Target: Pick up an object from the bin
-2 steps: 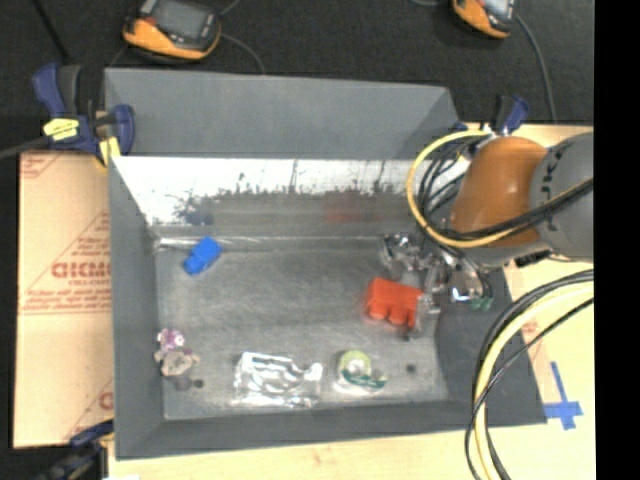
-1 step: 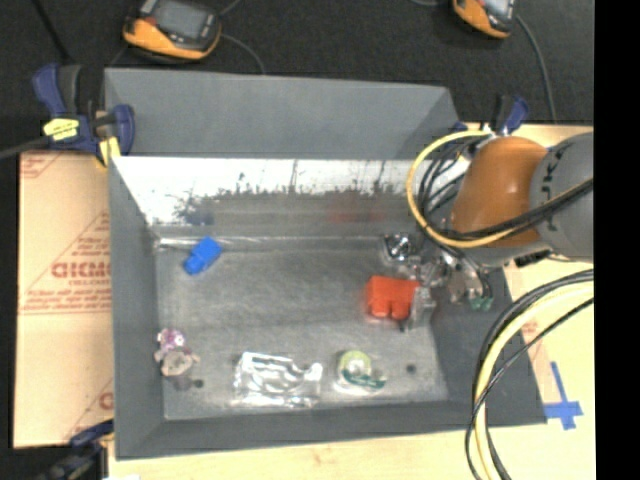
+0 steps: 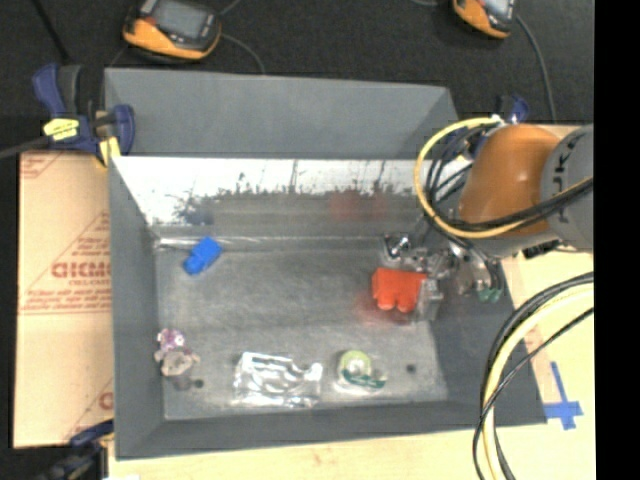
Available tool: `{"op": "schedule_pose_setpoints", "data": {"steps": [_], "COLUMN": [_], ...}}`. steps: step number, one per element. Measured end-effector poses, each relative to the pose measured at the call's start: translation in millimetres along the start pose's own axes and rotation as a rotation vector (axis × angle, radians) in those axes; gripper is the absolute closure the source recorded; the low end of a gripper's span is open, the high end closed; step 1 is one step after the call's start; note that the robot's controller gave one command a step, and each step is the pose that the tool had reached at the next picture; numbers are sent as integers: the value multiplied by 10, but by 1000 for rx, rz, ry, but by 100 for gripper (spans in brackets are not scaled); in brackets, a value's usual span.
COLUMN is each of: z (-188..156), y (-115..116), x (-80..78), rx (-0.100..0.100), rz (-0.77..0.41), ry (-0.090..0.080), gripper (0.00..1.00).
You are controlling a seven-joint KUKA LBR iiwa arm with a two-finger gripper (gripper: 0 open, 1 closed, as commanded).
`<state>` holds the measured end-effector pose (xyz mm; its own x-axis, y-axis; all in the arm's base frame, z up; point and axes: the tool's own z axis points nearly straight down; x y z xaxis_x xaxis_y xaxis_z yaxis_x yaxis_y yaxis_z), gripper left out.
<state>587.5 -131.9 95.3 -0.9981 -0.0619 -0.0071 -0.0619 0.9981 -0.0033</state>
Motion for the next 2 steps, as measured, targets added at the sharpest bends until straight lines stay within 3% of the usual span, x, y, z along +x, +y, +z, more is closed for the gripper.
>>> {"op": "schedule_pose_setpoints", "data": {"steps": [2], "z": [-514], "y": [-25], "x": [-39], "rx": [0], "rz": [1], "ry": [-1], "gripper": [100]}}
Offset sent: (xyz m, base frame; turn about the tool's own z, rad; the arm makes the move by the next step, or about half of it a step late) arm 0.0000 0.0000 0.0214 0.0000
